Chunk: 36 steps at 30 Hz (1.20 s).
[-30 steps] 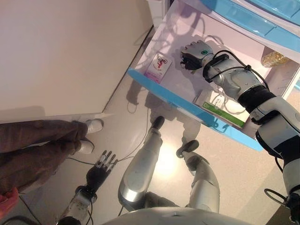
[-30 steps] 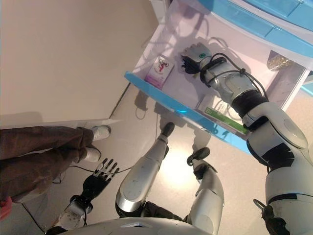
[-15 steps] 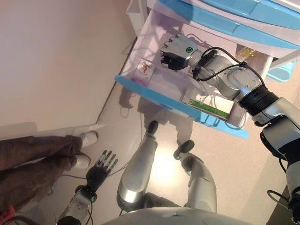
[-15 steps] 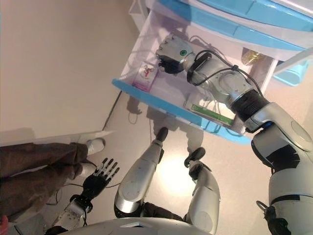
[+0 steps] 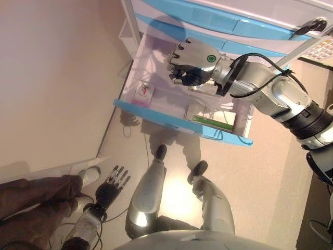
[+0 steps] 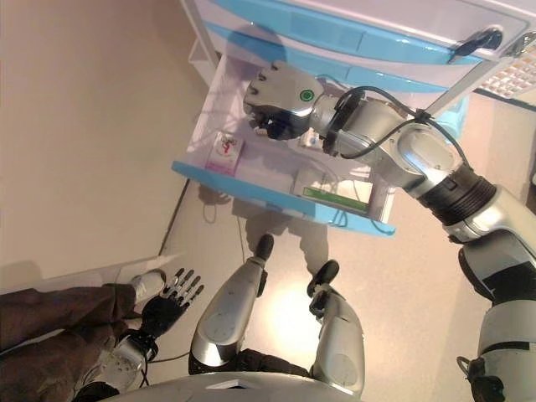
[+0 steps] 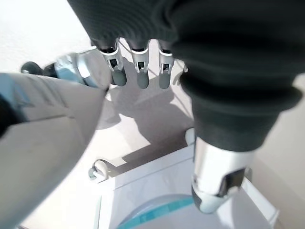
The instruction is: Open the drawer and pick up the medicine
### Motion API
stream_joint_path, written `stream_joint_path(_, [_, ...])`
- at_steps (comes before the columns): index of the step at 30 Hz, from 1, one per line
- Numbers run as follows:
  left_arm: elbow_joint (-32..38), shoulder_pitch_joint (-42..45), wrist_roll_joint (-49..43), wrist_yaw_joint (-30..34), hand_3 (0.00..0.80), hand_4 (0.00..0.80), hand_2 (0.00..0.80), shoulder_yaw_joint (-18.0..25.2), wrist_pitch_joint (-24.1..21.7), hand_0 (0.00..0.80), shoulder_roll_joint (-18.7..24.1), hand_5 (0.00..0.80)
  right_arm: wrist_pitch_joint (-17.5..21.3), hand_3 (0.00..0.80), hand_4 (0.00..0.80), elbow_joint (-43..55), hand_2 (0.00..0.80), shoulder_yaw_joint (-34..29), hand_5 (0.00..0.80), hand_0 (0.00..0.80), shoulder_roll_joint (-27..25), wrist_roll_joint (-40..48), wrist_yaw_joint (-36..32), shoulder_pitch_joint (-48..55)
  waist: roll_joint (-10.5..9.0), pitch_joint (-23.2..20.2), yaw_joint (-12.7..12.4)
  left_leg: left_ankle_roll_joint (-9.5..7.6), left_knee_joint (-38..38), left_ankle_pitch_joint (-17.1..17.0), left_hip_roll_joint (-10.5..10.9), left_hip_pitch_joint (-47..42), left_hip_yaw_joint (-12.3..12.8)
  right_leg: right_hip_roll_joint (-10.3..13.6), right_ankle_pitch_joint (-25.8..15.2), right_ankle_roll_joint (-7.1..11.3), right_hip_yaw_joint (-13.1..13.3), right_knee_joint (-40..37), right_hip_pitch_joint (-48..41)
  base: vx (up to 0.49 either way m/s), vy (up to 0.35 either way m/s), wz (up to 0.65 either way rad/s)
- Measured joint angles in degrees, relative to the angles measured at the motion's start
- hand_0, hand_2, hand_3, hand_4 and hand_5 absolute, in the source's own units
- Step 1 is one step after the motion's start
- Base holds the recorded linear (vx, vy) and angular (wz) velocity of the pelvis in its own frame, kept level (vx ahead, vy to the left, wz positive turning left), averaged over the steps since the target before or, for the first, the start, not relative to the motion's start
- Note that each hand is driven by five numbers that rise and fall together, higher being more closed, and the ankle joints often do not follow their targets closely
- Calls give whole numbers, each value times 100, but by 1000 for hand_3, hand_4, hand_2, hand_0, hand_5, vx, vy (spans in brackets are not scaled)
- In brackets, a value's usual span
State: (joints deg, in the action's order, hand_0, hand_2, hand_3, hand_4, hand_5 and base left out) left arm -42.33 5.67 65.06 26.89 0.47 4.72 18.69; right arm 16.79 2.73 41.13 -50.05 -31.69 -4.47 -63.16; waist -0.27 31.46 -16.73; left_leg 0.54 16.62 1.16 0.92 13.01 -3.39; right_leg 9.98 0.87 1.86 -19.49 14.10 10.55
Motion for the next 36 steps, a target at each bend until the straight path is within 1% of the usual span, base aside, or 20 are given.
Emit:
stream_joint_path(2, [-46,1,-33,-11,0,0,0,50,0,0,0,0,71,800,800,436,800,-134,800,800,-153,225,-162,64,-55,-30,80,-2,-97,-1,-2,-123,40,-23,-35,16,31,-117,-107,55,-24,-10])
stream_joint_path(5, [-172,0,-174,-12,0,0,0,209,-2,0,-3,0,214,800,800,1022,800,-522,800,800,-237,604,-336,244,-230,-130,171,-10,-201,-8,-22,-210,100,-55,-81,12,73,-249,-170,51,-12,-11])
stream_joint_path(8, [-305,5,-228,-10,0,0,0,230,-3,0,-60,0,240,800,800,1426,800,-853,800,800,-310,961,-485,375,-286,-273,225,-13,-284,9,-25,-351,188,-71,-94,25,153,-327,-264,73,2,-14])
stream_joint_path(10, [-431,9,-308,-11,0,0,0,328,-35,0,-143,0,272,800,800,1727,800,-1138,800,800,-310,1214,-597,506,-307,-392,267,-15,-343,10,-15,-443,208,-69,-98,34,173,-330,-304,92,-2,-7])
stream_joint_path(12, [-524,7,-400,-11,0,0,0,416,-51,0,-233,0,290,800,800,1925,800,-1279,800,800,-325,1380,-654,522,-309,-504,309,-16,-395,12,-11,-506,231,-70,-96,35,195,-345,-328,112,-6,-11])
stream_joint_path(14, [-678,10,-441,-11,0,0,0,430,-103,0,-301,0,296,800,800,2106,800,-1477,800,800,-323,1617,-696,634,-308,-637,356,-15,-425,19,-15,-596,247,-78,-97,38,203,-387,-420,100,1,-5])
stream_joint_path(17, [-831,29,-452,-12,0,0,0,431,-115,0,-382,0,313,800,800,2241,800,-1678,800,800,-323,1720,-690,705,-311,-875,425,-5,-474,51,-12,-683,270,-78,-81,56,228,-417,-488,104,14,-4])
stream_joint_path(19, [-879,49,-499,-12,0,0,0,434,-119,0,-425,0,342,800,800,2257,800,-1793,800,800,-322,1715,-624,705,-310,-989,431,7,-500,62,-6,-732,317,-77,-81,56,312,-417,-490,106,23,-10])
stream_joint_path(23, [-971,126,-658,-15,0,0,0,436,-123,0,-463,0,255,800,800,2289,800,-2060,800,800,-323,1717,-445,707,-313,-1143,445,-2,-495,88,-1,-740,331,-68,-57,86,327,-410,-501,97,15,-3])
stream_joint_path(24, [-1027,132,-661,-25,0,0,0,437,-123,0,-463,0,179,800,800,2301,800,-2090,800,800,-324,1725,-374,704,-317,-1171,436,-2,-493,88,1,-744,329,-67,-57,86,327,-407,-503,91,17,2])
stream_joint_path(26, [-1073,167,-666,-52,0,0,0,444,-123,0,-466,0,46,800,800,2299,800,-2094,800,800,-331,1742,-266,703,-320,-1211,436,-4,-492,86,2,-762,321,-68,-59,88,327,-402,-526,78,24,2])
stream_joint_path(28, [-1077,234,-669,-64,0,0,0,460,-123,0,-466,0,-38,800,800,2263,800,-2103,800,800,-330,1735,-162,706,-320,-1212,436,-44,-493,60,6,-835,316,-67,-71,69,324,-407,-597,75,27,2])
stream_joint_path(30, [-1084,299,-672,-70,0,0,0,502,-120,0,-470,0,-73,800,800,2225,800,-2131,800,800,-333,1704,-38,703,-320,-1227,435,-46,-492,73,9,-870,316,-62,-53,91,324,-405,-631,76,20,1])
stream_joint_path(33, [-1106,317,-673,-136,0,0,0,569,-120,0,-469,0,-106,800,800,2112,800,-2135,800,800,-348,1570,226,690,-321,-1291,427,-51,-493,69,11,-869,312,-60,-60,82,321,-409,-635,75,16,1])
stream_joint_path(36, [-1268,312,-675,-149,0,0,0,627,-121,0,-466,0,-216,800,800,1798,800,-2135,800,800,-443,1312,625,582,-320,-1425,422,-54,-501,68,13,-896,295,-60,-54,91,301,-420,-672,82,19,3])
